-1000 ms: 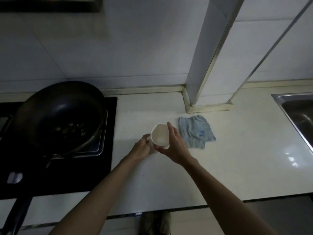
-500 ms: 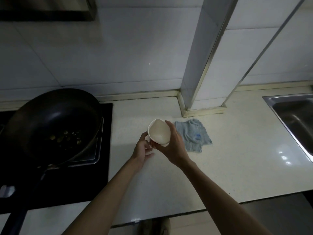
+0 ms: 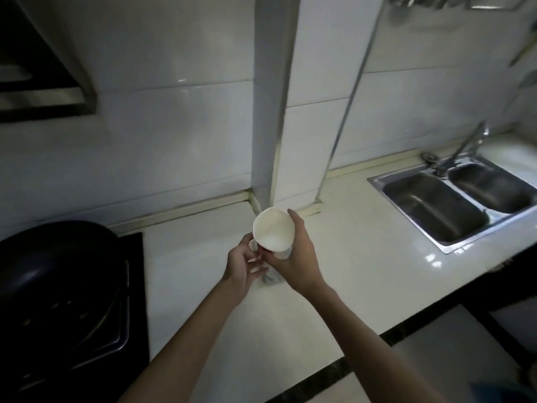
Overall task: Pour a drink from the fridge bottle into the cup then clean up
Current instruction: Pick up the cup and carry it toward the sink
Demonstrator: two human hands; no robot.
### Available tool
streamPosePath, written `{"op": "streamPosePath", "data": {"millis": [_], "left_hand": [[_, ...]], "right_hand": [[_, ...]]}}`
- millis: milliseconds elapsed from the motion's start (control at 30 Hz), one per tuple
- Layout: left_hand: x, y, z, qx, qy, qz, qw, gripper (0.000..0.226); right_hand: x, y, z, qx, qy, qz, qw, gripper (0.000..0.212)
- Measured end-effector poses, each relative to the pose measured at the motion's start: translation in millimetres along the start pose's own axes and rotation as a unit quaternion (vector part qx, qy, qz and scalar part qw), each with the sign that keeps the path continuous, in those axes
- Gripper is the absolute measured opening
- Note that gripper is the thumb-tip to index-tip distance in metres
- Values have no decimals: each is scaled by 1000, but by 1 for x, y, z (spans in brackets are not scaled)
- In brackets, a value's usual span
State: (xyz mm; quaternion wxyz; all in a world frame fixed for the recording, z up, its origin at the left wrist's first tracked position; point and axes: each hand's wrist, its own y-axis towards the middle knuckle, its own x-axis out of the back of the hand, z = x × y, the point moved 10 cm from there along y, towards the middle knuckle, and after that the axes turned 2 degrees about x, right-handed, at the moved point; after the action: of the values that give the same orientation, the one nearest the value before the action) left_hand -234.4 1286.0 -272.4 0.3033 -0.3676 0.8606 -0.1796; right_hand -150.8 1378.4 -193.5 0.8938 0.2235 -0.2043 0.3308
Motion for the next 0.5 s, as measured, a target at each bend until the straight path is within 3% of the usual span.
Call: {"op": "streamPosePath", "data": {"millis": [233,500], "left_hand": [[-101,-7,25,33,49,57,997,62],[-245,-25,64,67,137,175,973,73]], "right_hand": [[105,-16,-20,-8,18,-90,996,90],[243,-42,-71,-35,5,-179,983,90]]}}
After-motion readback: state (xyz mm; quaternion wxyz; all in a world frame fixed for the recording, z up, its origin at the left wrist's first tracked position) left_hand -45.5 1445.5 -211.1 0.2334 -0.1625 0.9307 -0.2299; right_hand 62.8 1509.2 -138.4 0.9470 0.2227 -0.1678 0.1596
